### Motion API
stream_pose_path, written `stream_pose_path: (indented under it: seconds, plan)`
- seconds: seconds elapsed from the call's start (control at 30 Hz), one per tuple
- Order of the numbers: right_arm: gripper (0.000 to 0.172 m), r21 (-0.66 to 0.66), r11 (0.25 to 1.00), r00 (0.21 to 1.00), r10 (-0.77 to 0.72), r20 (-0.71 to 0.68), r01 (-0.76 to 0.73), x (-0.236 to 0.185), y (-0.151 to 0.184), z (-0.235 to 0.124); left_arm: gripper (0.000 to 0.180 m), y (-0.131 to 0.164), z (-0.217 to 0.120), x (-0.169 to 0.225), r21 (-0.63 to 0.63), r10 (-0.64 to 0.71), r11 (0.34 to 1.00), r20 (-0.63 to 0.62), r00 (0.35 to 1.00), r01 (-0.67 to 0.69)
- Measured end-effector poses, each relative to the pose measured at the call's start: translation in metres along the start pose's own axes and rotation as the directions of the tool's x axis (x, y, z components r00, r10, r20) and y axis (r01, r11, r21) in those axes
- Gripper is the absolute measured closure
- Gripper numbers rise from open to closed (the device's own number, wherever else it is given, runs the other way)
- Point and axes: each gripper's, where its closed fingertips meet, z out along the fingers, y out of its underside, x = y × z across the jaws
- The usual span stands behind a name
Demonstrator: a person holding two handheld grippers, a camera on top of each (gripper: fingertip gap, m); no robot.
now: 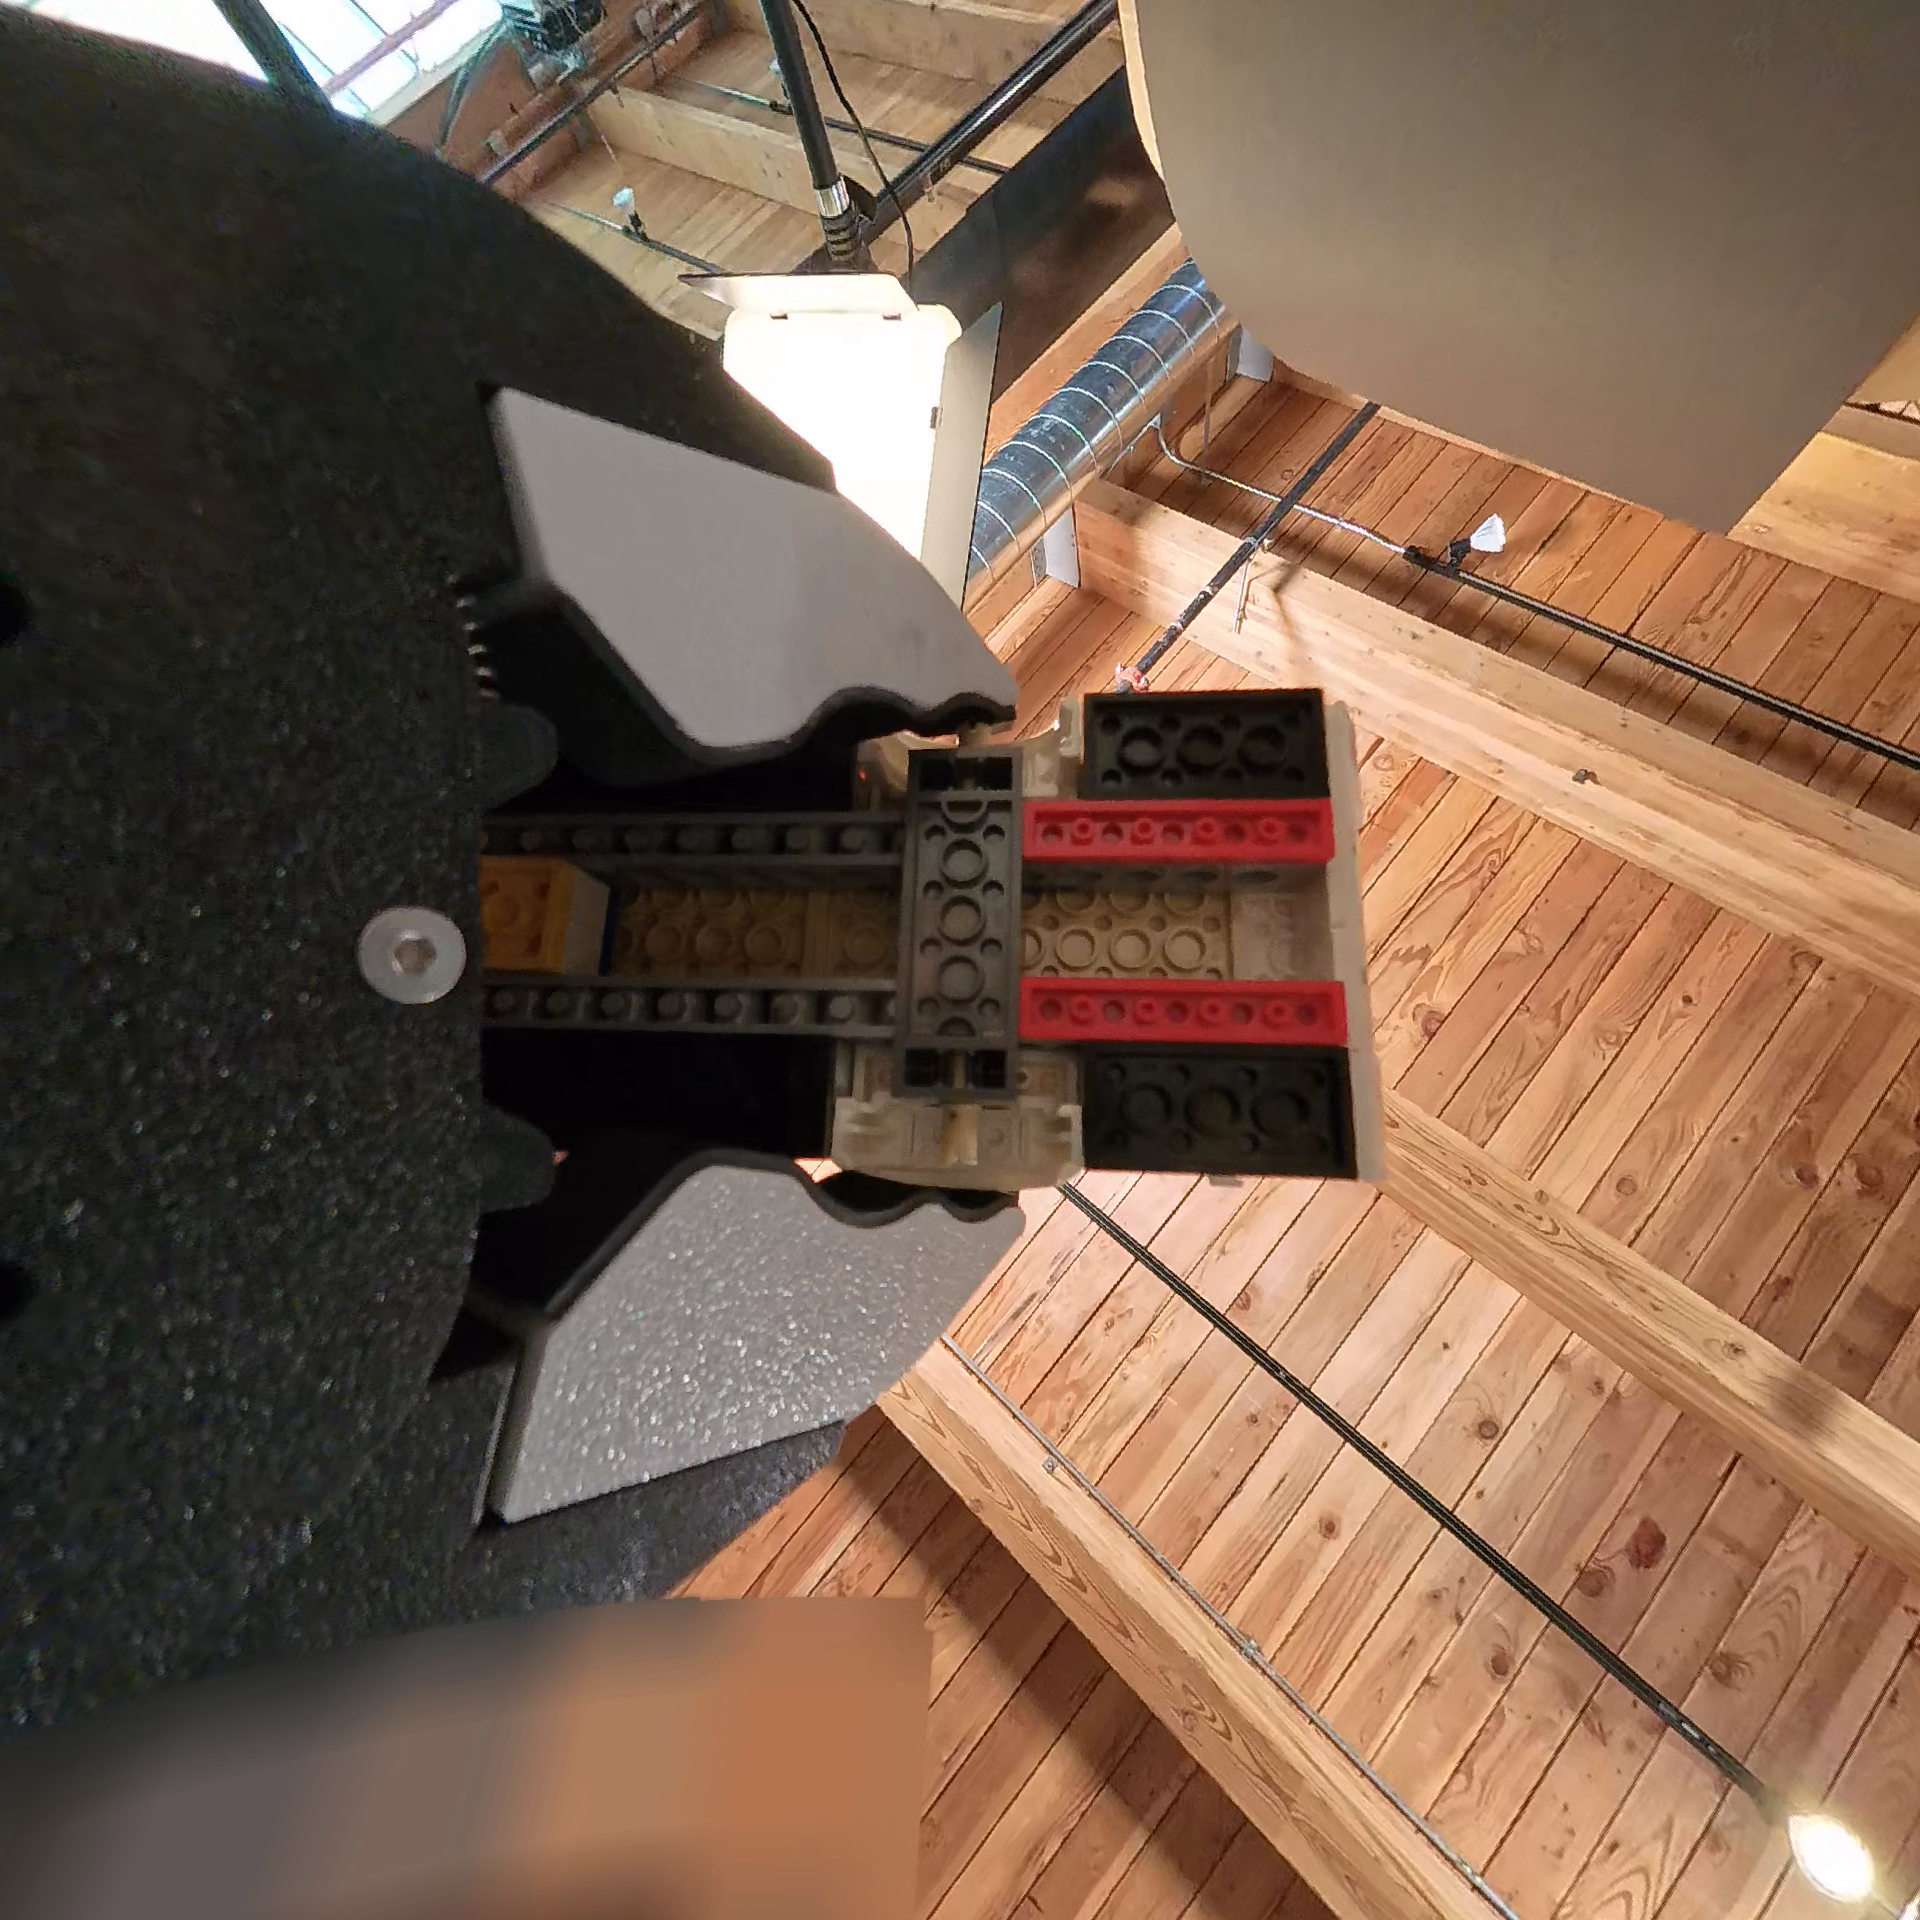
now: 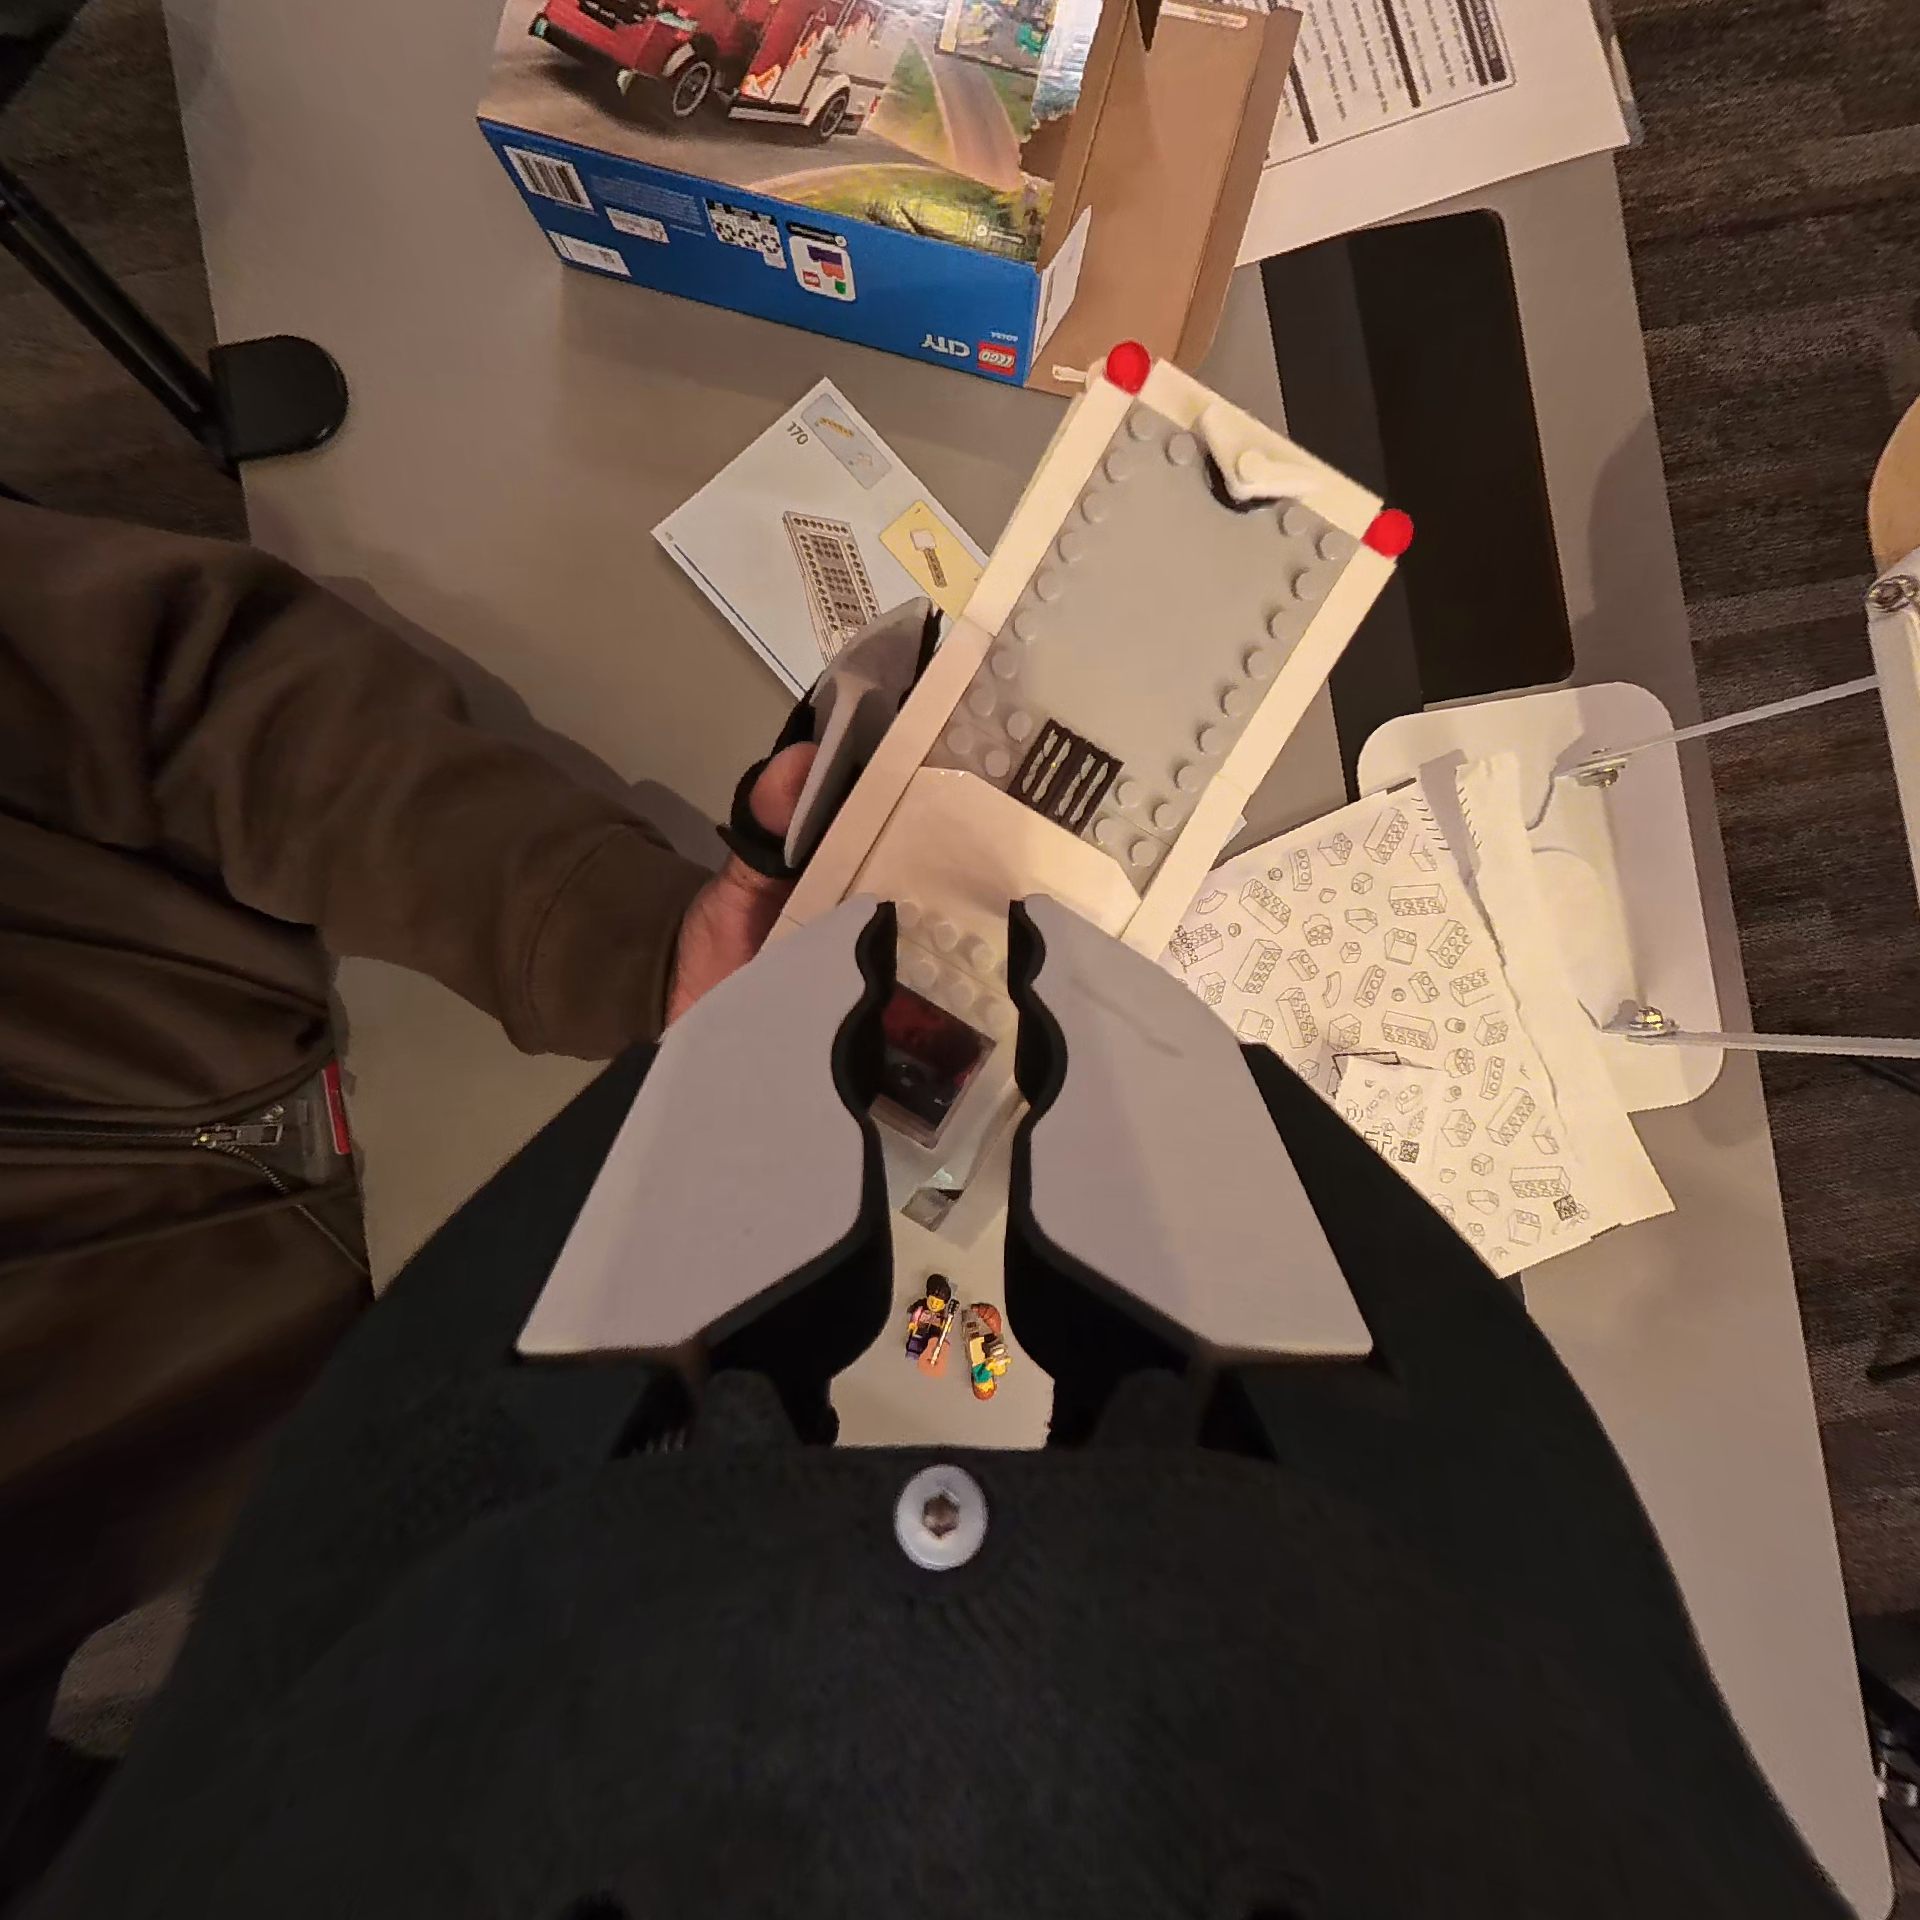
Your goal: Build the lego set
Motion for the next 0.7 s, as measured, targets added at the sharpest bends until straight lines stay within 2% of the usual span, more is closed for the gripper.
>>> stream_pose_path:
  seconds: [0.43,0.6,0.7]
  plan:
    - [0.157,0.026,0.999,0.999,-0.033,0.008,0.033,-0.018,0.000,0.012,0.097,-0.002,-0.014,0.006,-0.032,-0.094,0.995,-0.032,0.995,0.093]
    - [0.148,0.079,0.995,0.996,-0.068,0.054,0.064,-0.043,0.000,0.022,0.097,-0.007,-0.029,0.024,-0.038,-0.070,0.997,-0.025,0.997,0.069]
    - [0.140,0.115,0.988,0.994,-0.104,0.030,0.100,-0.050,-0.001,0.022,0.097,-0.012,-0.035,0.036,-0.023,-0.065,0.998,-0.027,0.998,0.064]
